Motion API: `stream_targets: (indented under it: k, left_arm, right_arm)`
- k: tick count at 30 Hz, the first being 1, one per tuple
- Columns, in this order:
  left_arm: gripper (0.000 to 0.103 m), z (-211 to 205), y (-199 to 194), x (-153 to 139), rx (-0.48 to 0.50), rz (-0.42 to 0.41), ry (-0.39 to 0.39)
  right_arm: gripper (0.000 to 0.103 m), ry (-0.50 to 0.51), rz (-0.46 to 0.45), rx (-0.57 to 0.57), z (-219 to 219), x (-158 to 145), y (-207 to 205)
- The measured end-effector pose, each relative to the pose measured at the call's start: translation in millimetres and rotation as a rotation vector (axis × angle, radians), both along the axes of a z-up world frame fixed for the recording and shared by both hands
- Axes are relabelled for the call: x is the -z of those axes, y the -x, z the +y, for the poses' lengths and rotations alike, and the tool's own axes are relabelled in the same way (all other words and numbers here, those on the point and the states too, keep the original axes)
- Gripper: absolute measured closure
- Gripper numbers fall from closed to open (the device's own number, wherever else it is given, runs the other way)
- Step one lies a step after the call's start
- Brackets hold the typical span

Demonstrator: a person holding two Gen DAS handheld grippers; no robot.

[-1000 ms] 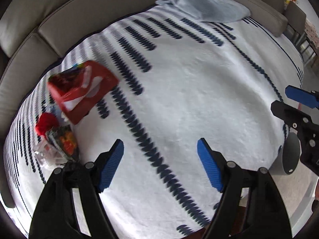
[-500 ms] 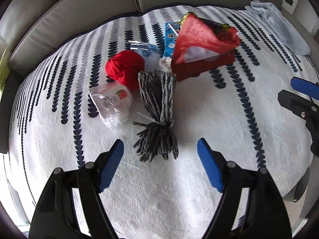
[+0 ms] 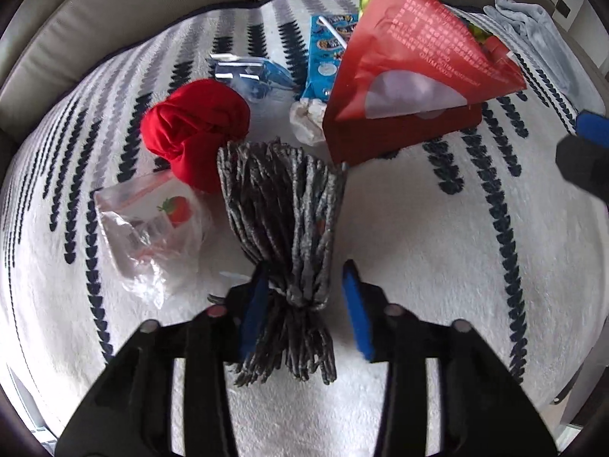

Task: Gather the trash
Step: 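Grasp the grey yarn bundle with the left tool, then grasp the red snack bag with the right tool while the left tool holds the yarn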

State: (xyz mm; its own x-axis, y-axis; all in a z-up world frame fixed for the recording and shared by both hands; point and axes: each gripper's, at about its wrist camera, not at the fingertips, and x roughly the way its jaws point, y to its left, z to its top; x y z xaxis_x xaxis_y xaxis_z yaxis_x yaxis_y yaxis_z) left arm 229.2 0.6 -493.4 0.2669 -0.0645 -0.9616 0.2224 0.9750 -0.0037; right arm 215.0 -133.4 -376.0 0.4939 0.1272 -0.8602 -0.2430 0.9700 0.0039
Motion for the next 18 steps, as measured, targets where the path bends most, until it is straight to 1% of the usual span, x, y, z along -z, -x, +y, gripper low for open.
stream_targets:
  k: [1,4,11,18]
  left_arm:
    - [0.084,1,0,2,0.003,0.013,0.022]
    - [0.088,2,2,2,0.017,0.013,0.030]
    - [0.090,10,-2,-6,0.001,0.020,0.062]
    - [0.090,19,-3,-11,-0.003,0.010,0.057]
  right_arm:
    - [0.055,0.001,-0.008,0.000,0,-1,-4]
    - [0.055,0.006,-0.024,-0.015,3,-4,-13]
    - [0.055,0.028,-0.054,-0.095,23,-5,-35]
    - [0.055,0.053,-0.037,-0.134,42,10,-52]
